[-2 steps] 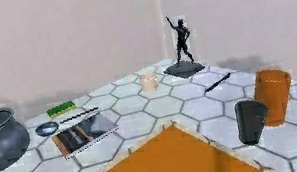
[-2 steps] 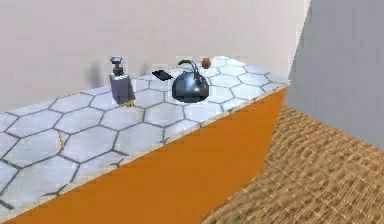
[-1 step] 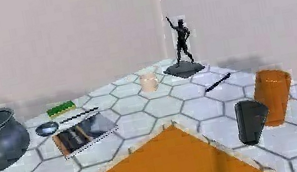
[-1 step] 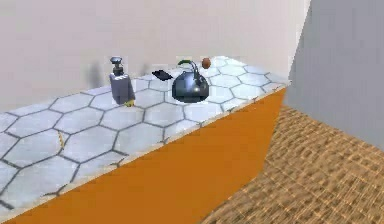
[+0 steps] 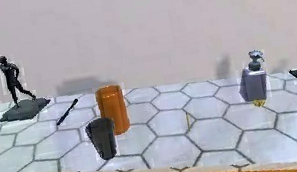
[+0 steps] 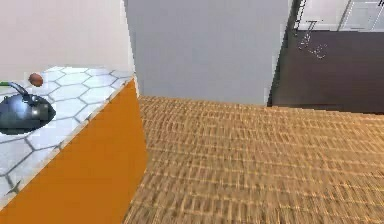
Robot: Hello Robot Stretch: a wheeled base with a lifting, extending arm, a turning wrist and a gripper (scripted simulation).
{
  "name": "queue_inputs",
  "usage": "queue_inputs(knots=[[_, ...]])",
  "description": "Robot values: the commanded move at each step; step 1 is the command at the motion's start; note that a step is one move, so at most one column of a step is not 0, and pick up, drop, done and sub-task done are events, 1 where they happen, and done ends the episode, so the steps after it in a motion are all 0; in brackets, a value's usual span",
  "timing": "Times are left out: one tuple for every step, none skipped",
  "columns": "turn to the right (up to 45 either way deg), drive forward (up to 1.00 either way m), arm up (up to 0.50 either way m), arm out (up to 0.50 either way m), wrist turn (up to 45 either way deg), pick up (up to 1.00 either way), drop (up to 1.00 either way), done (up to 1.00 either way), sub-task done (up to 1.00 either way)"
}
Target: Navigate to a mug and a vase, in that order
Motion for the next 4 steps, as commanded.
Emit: queue_inputs(knots=[[45.0, 0.00, 0.00, 0.00, 0.0, 0.00, 0.00, 0.00, 0.00], [45.0, 0.00, 0.00, 0.00, 0.0, 0.00, 0.00, 0.00, 0.00], [36.0, 0.00, 0.00, 0.00, 0.0, 0.00, 0.00, 0.00, 0.00], [0.0, 1.00, 0.00, 0.00, 0.0, 0.00, 0.00, 0.00, 0.00]])
